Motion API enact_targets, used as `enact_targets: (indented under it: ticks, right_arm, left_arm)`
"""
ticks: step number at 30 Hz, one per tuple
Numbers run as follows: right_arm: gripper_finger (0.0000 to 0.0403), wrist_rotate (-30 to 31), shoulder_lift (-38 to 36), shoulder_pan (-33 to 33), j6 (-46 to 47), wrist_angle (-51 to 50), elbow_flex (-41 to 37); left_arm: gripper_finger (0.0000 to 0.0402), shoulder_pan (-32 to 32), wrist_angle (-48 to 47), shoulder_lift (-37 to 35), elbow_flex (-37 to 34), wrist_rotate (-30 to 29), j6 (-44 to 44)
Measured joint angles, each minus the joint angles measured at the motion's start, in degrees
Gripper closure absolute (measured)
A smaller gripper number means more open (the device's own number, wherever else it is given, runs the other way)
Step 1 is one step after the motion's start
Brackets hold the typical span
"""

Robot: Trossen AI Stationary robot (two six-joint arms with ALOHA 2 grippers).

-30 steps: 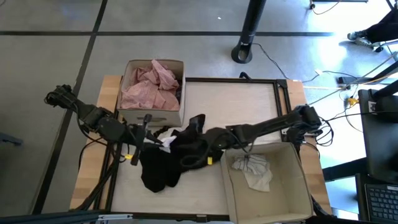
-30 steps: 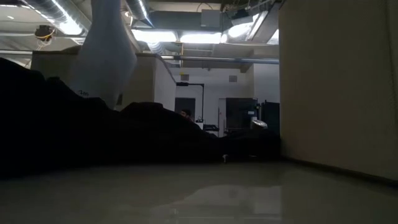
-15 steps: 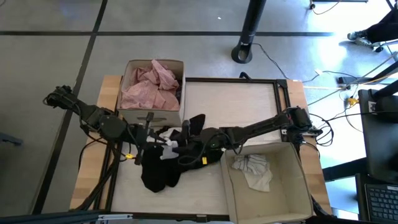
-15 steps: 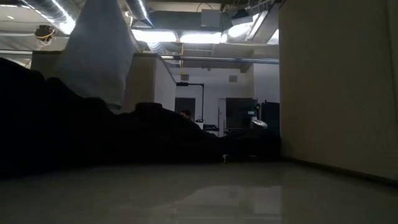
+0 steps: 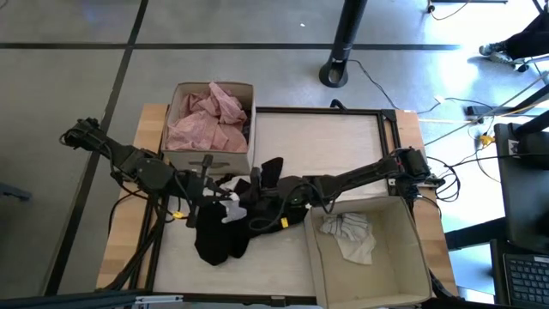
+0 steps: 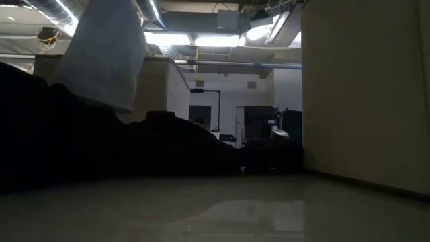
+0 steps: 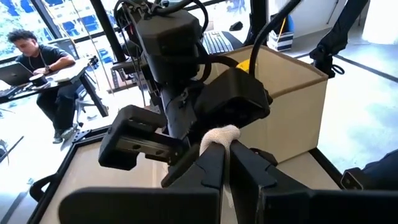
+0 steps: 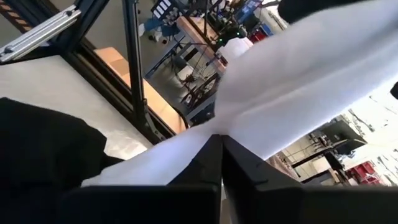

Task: Sort clothes
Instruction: Put the white sock into the bottom white laundry organizer

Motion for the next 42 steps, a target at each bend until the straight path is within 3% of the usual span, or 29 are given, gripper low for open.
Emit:
enact_targets:
  ticks: [4, 6, 10, 15, 18, 22, 26, 30, 34, 39, 42]
  right_arm:
    - [0.0397, 1.14, 0.0, 0.11, 3.86, -0.98, 0.25]
    - [0.0381, 1.5, 0.0, 0.06, 6.63, -4.94, 1.39]
    - [0.0311, 1.44, -0.04, -0.31, 7.53, -11.87, 4.68]
    - [0.0202, 0.92, -0.11, -0.31, 7.63, -13.26, 5.08]
    - [0.0147, -1.46, 0.71, -0.33, 7.48, -10.92, 5.1]
    - [0.0104, -0.74, 3.55, -0.43, 7.48, -4.41, 5.06]
    - [0.0095, 1.7, 4.71, -0.71, 6.29, -2.71, 5.06]
    - [0.0106, 8.09, 4.74, -0.83, 6.05, -2.67, 5.06]
    - [0.0119, 10.53, 4.31, -0.7, 4.53, -5.54, 5.06]
    - [0.0127, 9.81, 1.88, -0.3, 4.19, -10.78, 5.06]
    - [0.0127, 2.45, 1.79, -0.28, 5.18, -5.85, 5.08]
  left_arm:
    - [0.0394, -0.02, -0.14, -0.02, 0.0, 0.03, -0.98]
    - [0.0394, -0.02, -0.66, -0.02, 0.0, 0.04, -1.19]
    - [0.0394, -0.02, -0.76, -0.04, 0.0, 0.11, -1.21]
    - [0.0394, -0.02, -0.88, 0.16, 0.0, 1.97, -1.03]
    - [0.0394, -0.02, -0.67, 0.53, -0.1, 3.7, -0.03]
    - [0.0394, -0.02, 0.79, 1.85, -0.42, 5.92, 1.34]
    - [0.0394, -0.23, 1.71, 3.15, -0.44, 6.11, 1.64]
    - [0.0394, -0.73, 1.8, 3.88, -0.44, 6.2, 1.19]
    - [0.0394, -1.36, 0.73, 3.65, -0.44, 6.12, 0.18]
    - [0.0394, -2.07, -1.69, 2.62, -0.44, 5.36, -2.23]
    - [0.0394, -2.08, -0.21, 2.83, -0.44, 4.75, -0.17]
